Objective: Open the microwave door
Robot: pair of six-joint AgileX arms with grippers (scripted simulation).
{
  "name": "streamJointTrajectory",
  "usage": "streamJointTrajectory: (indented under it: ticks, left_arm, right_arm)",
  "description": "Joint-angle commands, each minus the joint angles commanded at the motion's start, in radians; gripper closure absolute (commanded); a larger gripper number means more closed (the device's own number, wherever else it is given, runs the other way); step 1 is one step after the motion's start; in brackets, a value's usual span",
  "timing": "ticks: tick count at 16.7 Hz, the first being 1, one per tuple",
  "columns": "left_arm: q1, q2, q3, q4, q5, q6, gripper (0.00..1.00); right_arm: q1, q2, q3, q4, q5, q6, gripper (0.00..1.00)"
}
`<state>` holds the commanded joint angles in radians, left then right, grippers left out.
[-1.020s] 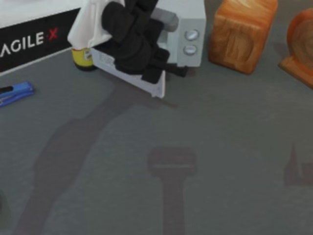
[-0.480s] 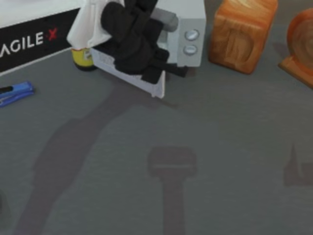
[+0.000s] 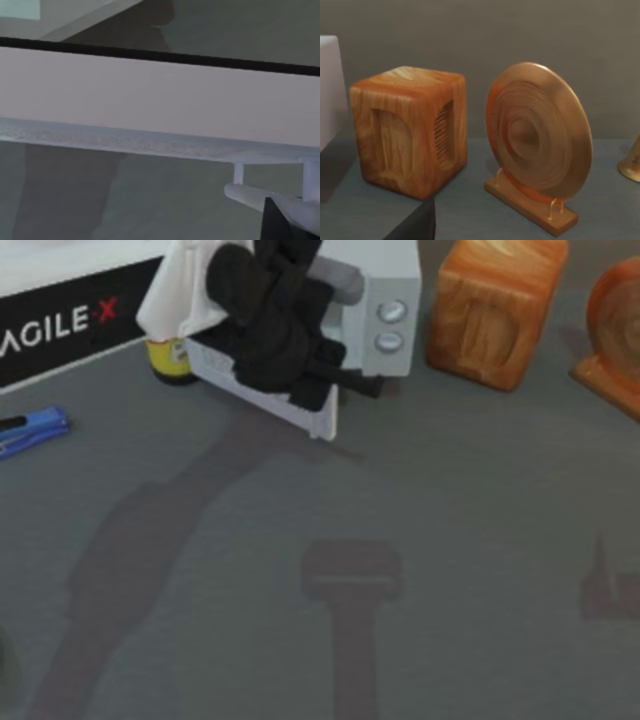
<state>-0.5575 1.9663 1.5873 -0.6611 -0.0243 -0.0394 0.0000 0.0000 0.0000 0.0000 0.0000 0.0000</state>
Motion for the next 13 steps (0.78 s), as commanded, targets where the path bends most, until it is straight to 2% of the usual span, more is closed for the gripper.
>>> streamJointTrajectory:
  ticks: [3, 8, 13]
  left_arm:
    - [-0.007, -0.001, -0.004, 0.001, 0.011, -0.004, 1.0]
    - [0.018, -0.035, -0.049, 0.014, 0.037, 0.063, 1.0]
    - [0.019, -0.036, -0.051, 0.014, 0.038, 0.065, 1.0]
  right_arm:
    - [0.0, 0.0, 0.0, 0.0, 0.0, 0.0, 0.0]
    - [0.0, 0.0, 0.0, 0.0, 0.0, 0.0, 0.0]
    - [0.0, 0.0, 0.0, 0.0, 0.0, 0.0, 0.0]
